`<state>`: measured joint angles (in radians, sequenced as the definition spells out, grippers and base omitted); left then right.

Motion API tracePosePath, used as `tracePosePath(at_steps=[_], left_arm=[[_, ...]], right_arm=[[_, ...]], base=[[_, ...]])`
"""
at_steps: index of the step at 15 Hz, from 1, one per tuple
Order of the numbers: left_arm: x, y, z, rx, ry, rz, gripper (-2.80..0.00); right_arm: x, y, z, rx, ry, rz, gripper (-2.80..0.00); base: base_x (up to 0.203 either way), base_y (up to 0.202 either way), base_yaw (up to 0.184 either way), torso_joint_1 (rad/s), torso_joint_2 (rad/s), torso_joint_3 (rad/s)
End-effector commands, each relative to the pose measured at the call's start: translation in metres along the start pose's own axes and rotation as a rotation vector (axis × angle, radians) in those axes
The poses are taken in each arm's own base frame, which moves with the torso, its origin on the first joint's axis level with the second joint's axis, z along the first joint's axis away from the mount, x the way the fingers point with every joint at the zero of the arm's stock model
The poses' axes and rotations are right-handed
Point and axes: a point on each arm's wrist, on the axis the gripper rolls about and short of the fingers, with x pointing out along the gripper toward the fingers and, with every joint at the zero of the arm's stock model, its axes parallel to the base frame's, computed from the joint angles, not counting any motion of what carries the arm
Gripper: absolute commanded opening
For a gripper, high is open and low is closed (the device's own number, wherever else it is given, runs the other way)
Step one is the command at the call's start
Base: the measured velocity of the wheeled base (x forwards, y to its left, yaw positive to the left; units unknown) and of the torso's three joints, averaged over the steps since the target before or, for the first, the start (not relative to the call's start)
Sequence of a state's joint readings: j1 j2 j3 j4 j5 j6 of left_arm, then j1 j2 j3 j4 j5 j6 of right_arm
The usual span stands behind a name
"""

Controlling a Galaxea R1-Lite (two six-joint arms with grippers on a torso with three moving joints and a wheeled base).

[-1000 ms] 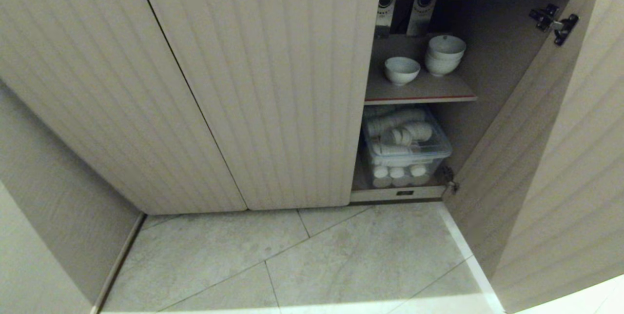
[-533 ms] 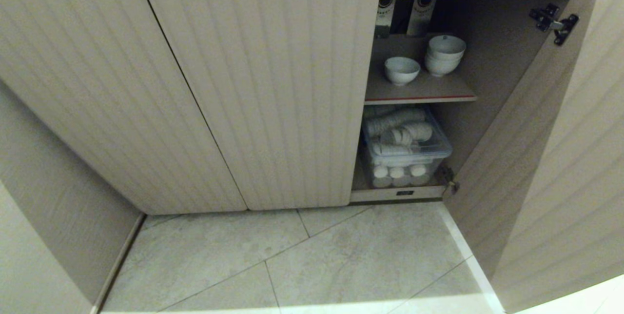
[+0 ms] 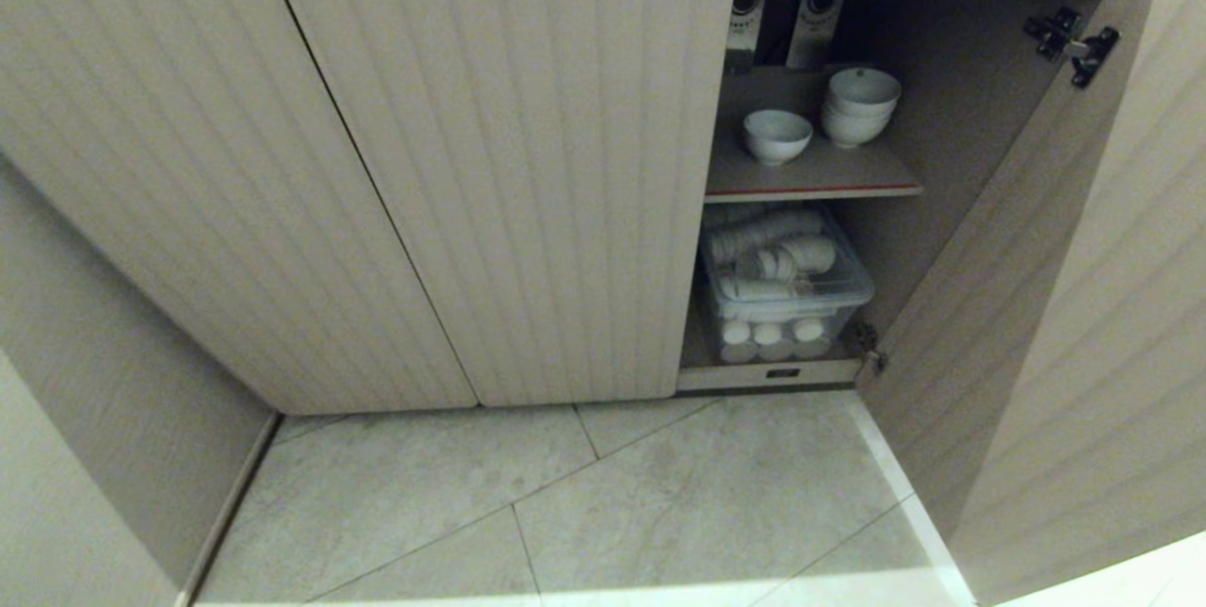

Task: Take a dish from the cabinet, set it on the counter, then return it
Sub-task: Close the cabinet door

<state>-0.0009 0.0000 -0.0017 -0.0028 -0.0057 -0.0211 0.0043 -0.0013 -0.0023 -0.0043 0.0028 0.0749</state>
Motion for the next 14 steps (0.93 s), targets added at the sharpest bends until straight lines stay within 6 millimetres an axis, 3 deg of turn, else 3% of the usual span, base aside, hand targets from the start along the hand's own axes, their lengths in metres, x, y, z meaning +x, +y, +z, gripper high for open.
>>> tracePosePath(at_steps=[1,4,14], left_arm=[[0.0,0.0,0.0,0.0,0.0,-0.001,-2.8],[0.0,0.0,0.0,0.0,0.0,-0.001,-2.8],[0.0,0.0,0.0,0.0,0.0,-0.001,-2.8]], right_arm=[[0.0002,0.0,-0.0002,0.0,0.002,0.001,-2.8],[0.0001,0.0,-0.0001,0.0,0.002,0.001,-2.8],[0.0,0.0,0.0003,-0.001,0.0,0.001,-2.8]], base=[[0.0,0.0,0.0,0.0,0.0,0.0],[0.0,-0.075,0.01,0.001,0.0,0.003],[0.0,-0.194,0.002,0.002,0.0,0.003]])
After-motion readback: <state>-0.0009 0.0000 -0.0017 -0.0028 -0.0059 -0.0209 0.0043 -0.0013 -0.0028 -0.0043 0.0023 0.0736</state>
